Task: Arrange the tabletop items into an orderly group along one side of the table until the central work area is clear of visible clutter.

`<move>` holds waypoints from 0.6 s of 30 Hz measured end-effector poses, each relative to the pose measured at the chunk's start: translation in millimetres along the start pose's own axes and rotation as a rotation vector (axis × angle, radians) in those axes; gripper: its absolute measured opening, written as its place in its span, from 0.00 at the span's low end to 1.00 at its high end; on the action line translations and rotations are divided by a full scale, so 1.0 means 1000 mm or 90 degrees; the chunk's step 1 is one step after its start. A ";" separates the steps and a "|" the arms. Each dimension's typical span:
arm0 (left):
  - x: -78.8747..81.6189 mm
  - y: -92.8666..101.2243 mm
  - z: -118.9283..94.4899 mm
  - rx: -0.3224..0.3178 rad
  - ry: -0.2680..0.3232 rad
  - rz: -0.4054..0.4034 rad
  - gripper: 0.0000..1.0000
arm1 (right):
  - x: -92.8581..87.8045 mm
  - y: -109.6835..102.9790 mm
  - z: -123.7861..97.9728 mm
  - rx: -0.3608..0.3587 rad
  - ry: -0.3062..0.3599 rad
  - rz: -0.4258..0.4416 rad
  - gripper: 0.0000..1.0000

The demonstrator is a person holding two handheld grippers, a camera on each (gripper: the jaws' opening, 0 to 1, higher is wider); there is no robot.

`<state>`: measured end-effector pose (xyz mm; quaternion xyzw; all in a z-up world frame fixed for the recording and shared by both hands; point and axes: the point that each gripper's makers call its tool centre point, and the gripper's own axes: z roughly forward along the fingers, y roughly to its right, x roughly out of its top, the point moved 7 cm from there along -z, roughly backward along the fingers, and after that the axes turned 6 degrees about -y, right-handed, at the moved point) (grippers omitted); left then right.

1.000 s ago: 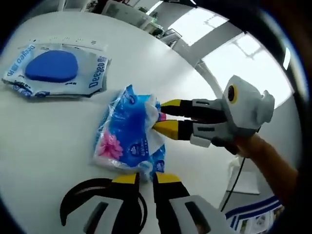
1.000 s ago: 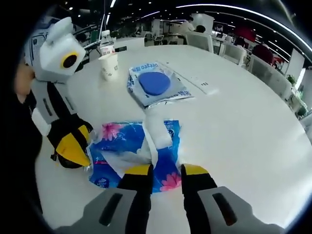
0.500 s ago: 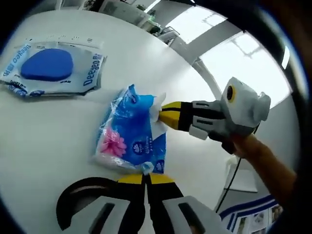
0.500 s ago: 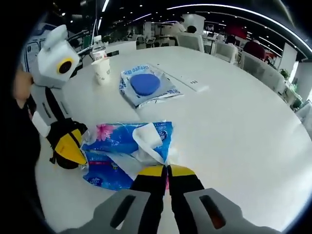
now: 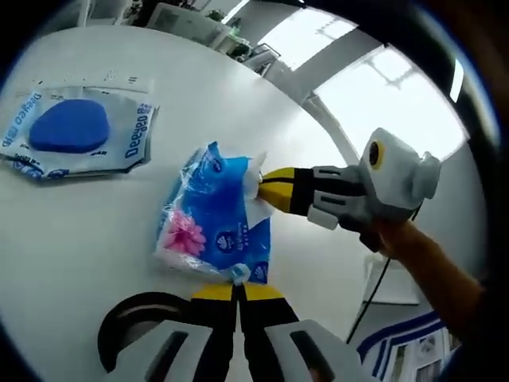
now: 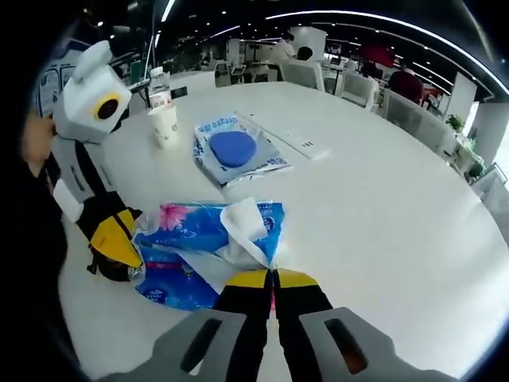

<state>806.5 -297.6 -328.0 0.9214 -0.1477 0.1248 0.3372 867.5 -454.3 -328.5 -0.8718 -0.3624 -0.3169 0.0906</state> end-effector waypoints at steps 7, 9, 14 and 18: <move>0.005 0.001 -0.003 -0.002 0.002 0.018 0.00 | 0.000 0.002 -0.010 -0.025 0.008 0.021 0.00; 0.007 0.001 -0.004 -0.002 0.003 0.022 0.00 | 0.000 0.003 -0.012 -0.032 0.009 0.026 0.00; 0.014 0.000 -0.005 -0.003 0.007 0.029 0.00 | -0.001 0.004 -0.019 -0.050 0.016 0.045 0.00; 0.020 -0.002 -0.006 -0.003 0.010 0.033 0.00 | -0.002 0.004 -0.024 -0.065 0.020 0.062 0.00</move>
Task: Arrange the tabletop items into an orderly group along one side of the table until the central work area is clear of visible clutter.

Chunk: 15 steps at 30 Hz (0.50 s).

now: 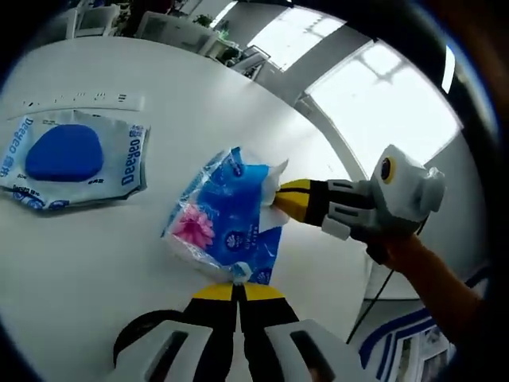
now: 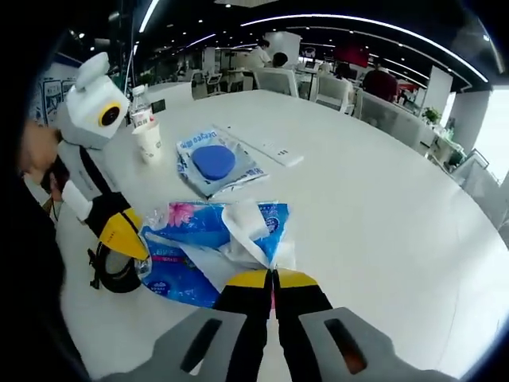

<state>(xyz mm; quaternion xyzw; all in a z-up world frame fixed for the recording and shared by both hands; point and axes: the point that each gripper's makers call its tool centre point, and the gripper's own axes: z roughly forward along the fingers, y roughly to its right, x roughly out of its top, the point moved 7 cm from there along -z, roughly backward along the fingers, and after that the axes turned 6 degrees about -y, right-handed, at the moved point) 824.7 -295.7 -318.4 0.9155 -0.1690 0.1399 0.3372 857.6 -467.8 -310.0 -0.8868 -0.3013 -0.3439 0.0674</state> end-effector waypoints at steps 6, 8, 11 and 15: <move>0.009 -0.003 0.002 0.000 -0.001 0.008 0.00 | -0.005 0.002 -0.005 -0.019 0.001 0.027 0.00; 0.011 -0.003 0.003 0.000 -0.002 0.011 0.00 | -0.007 0.002 -0.007 -0.025 0.000 0.034 0.00; 0.016 -0.005 0.004 0.001 -0.004 0.018 0.00 | -0.012 0.002 -0.010 -0.037 0.000 0.051 0.00; 0.021 -0.007 0.007 0.004 -0.009 0.031 0.00 | -0.018 0.003 -0.012 -0.049 -0.001 0.073 0.00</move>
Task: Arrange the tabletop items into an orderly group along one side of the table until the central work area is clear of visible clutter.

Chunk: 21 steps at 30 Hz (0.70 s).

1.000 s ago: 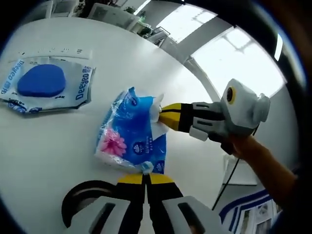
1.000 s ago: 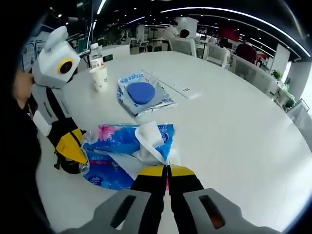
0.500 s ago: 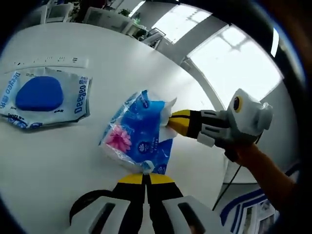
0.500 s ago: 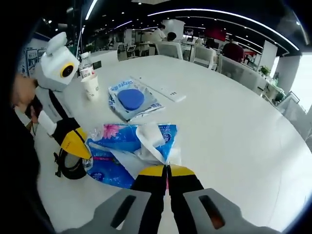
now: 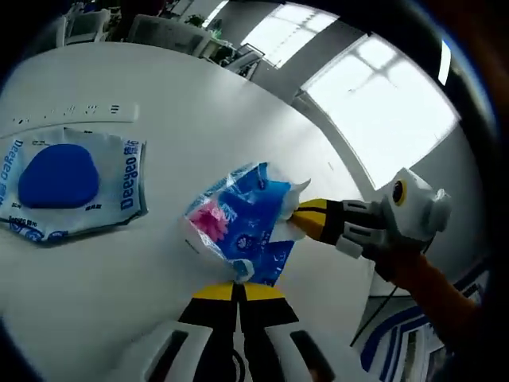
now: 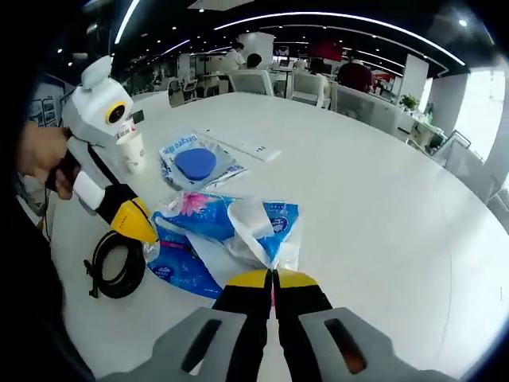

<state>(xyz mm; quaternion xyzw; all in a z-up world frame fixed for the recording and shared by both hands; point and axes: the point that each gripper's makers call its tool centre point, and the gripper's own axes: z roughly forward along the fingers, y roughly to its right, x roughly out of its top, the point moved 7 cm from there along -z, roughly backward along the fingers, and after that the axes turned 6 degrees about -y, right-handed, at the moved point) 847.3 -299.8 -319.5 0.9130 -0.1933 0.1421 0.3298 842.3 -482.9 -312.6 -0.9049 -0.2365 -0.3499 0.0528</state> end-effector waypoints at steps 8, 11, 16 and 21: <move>0.006 -0.008 0.006 0.006 -0.008 -0.004 0.00 | -0.013 -0.006 -0.001 -0.018 -0.002 0.045 0.00; 0.006 -0.009 0.010 0.010 -0.013 -0.002 0.00 | -0.020 -0.006 0.000 -0.027 -0.006 0.061 0.00; 0.009 -0.010 0.018 0.014 -0.023 0.004 0.00 | -0.026 -0.007 -0.002 -0.040 -0.009 0.082 0.00; 0.014 -0.010 0.023 0.018 -0.026 0.013 0.00 | -0.035 -0.007 -0.002 -0.044 -0.016 0.105 0.00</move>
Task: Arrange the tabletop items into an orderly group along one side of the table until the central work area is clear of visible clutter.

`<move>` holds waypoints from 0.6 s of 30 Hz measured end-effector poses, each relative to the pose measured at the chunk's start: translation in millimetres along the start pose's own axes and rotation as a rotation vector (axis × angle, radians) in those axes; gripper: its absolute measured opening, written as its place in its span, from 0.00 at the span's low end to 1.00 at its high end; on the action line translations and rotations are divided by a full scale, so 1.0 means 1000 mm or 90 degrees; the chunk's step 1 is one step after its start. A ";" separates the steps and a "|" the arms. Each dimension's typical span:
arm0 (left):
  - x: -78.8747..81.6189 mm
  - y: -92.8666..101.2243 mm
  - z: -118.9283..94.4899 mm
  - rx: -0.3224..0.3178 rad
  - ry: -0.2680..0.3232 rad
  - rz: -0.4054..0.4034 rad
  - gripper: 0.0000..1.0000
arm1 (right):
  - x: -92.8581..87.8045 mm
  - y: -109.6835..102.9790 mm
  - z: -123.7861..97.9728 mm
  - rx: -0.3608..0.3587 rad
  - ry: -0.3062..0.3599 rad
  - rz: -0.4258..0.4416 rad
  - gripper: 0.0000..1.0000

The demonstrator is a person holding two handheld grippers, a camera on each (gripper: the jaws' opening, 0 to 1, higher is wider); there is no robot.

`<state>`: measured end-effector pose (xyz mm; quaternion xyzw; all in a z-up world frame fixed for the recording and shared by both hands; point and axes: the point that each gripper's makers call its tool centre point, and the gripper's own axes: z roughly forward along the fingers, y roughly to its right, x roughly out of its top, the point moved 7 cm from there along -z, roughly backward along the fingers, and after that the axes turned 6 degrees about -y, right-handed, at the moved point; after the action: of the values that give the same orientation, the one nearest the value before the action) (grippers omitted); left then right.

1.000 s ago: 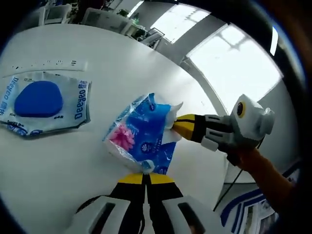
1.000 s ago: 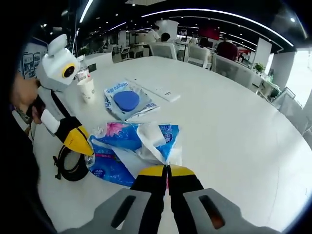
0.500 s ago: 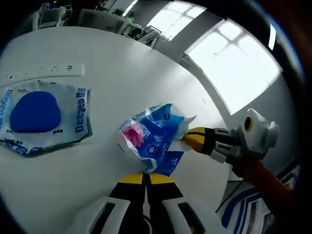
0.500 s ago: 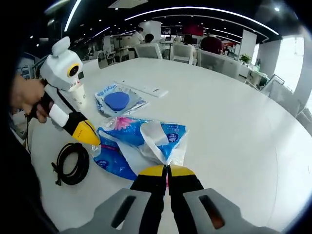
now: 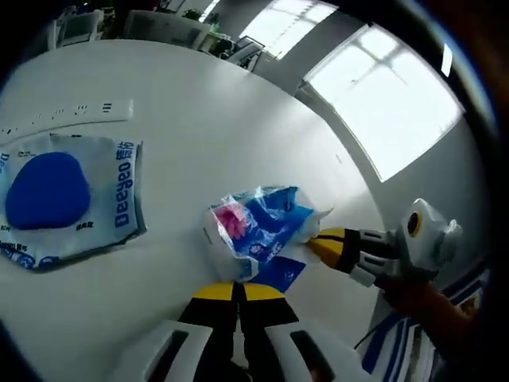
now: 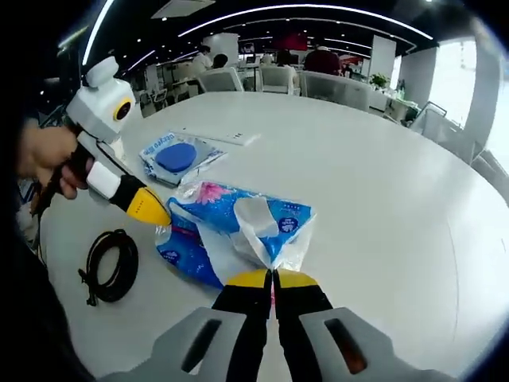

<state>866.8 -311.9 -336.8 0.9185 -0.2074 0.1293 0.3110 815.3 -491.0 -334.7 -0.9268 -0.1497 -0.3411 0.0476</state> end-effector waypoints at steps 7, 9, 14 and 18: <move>0.001 -0.002 0.006 0.002 -0.008 0.003 0.00 | -0.009 0.005 0.009 -0.001 -0.009 0.023 0.00; 0.000 -0.003 0.008 0.006 -0.012 0.006 0.00 | -0.010 0.004 0.010 -0.002 -0.010 0.030 0.00; 0.000 -0.003 0.009 0.008 -0.010 0.014 0.00 | -0.010 0.003 0.011 -0.004 -0.008 0.042 0.00; 0.001 -0.004 0.011 0.005 -0.011 0.012 0.00 | -0.009 0.001 0.010 -0.007 -0.009 0.049 0.00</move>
<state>870.9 -316.2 -346.4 0.9185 -0.2185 0.1254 0.3047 815.1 -492.7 -348.0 -0.9345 -0.1125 -0.3332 0.0545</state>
